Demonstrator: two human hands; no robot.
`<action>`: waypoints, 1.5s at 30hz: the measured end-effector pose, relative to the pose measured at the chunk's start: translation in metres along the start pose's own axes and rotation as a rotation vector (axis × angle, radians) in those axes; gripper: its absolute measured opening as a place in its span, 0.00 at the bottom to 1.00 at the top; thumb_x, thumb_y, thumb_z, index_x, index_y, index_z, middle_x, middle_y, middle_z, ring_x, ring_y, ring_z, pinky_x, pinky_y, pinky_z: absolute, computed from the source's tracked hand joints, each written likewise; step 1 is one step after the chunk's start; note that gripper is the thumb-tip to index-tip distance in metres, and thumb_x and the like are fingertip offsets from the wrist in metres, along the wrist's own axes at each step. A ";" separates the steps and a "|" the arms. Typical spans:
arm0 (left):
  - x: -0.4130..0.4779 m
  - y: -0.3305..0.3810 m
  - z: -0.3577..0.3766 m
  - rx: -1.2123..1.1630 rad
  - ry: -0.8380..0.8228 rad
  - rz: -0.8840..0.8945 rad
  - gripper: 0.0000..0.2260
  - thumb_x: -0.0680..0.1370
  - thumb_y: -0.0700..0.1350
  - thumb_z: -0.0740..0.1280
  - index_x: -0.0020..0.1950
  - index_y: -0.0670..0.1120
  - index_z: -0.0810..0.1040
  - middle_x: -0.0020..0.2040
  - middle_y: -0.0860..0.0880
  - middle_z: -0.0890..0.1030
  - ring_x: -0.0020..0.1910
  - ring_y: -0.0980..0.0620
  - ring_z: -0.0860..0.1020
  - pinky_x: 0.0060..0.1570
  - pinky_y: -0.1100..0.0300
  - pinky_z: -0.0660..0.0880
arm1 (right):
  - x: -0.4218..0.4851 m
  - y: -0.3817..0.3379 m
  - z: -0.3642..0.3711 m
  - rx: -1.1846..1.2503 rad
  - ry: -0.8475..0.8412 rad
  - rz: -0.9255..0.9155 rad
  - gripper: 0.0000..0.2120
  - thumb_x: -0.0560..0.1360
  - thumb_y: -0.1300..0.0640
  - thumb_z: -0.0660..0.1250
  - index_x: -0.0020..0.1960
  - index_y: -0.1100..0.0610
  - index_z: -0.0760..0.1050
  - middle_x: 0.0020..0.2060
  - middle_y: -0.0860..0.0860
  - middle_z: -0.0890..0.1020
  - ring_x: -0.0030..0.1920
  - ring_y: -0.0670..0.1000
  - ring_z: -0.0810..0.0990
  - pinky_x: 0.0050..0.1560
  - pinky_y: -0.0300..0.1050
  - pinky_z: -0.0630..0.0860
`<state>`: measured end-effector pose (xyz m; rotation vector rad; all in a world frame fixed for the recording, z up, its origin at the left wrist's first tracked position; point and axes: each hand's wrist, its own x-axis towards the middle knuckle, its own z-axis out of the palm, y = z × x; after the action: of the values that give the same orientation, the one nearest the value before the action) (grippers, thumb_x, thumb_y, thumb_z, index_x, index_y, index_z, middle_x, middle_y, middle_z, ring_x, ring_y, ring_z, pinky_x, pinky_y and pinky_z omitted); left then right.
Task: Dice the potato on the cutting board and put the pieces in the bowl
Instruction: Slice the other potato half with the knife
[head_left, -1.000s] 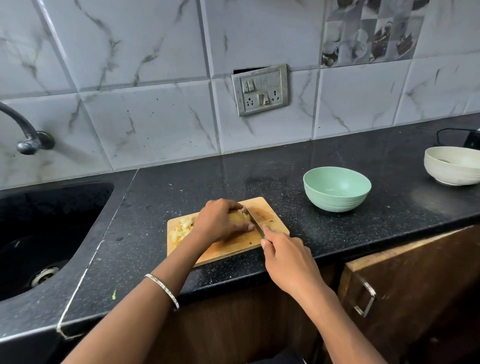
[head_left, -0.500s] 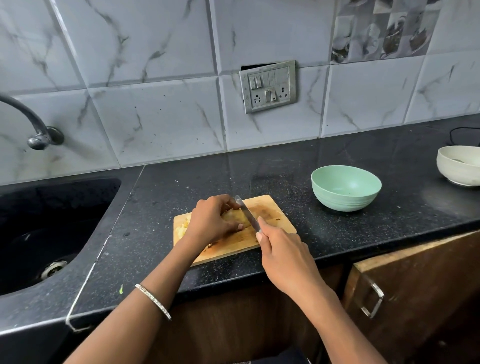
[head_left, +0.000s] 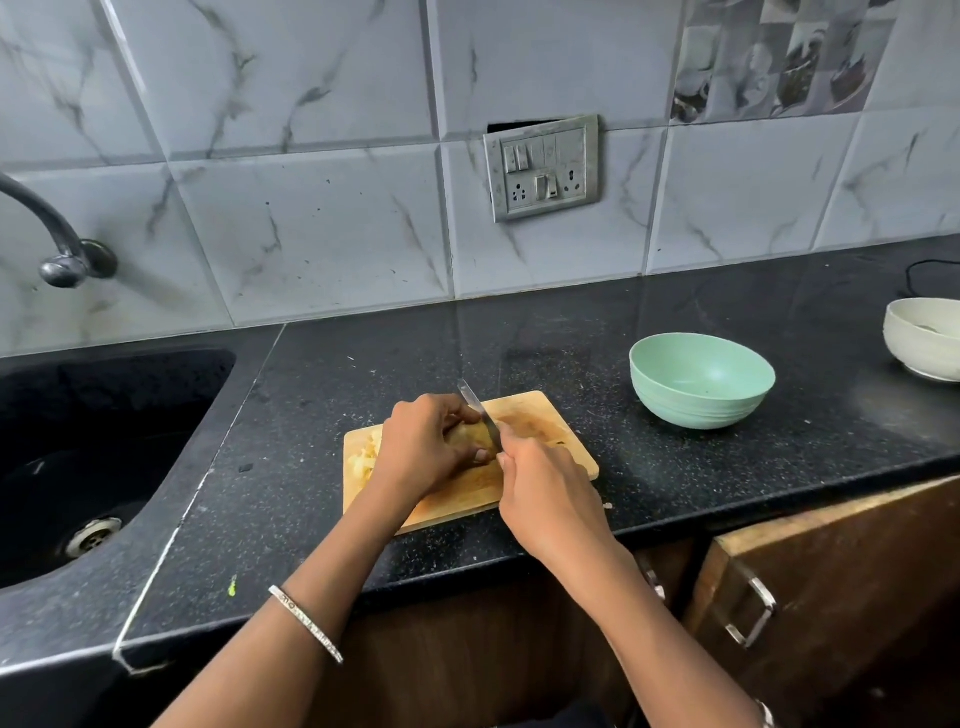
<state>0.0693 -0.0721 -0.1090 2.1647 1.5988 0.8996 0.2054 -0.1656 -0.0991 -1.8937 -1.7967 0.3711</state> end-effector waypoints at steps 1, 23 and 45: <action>-0.001 0.000 0.001 0.009 0.012 0.002 0.18 0.63 0.47 0.82 0.52 0.52 0.84 0.46 0.52 0.86 0.49 0.54 0.83 0.49 0.61 0.77 | -0.003 0.001 0.000 -0.012 -0.003 -0.001 0.22 0.85 0.51 0.54 0.79 0.46 0.61 0.59 0.55 0.80 0.60 0.60 0.79 0.52 0.55 0.76; -0.002 0.005 -0.005 0.033 -0.022 0.000 0.19 0.64 0.49 0.81 0.53 0.51 0.84 0.49 0.51 0.85 0.52 0.54 0.82 0.52 0.59 0.78 | -0.029 0.006 0.006 -0.145 -0.001 -0.009 0.29 0.84 0.56 0.58 0.82 0.46 0.53 0.60 0.54 0.79 0.59 0.58 0.79 0.50 0.50 0.75; -0.004 0.007 -0.008 0.034 -0.034 -0.023 0.18 0.65 0.50 0.81 0.53 0.53 0.83 0.52 0.50 0.85 0.54 0.53 0.81 0.49 0.62 0.74 | -0.022 0.008 0.005 -0.207 -0.041 -0.043 0.29 0.84 0.57 0.59 0.82 0.49 0.53 0.60 0.56 0.78 0.60 0.59 0.78 0.52 0.53 0.76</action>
<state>0.0684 -0.0796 -0.1001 2.1685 1.6310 0.8302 0.2075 -0.1868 -0.1102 -1.9937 -1.9654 0.2164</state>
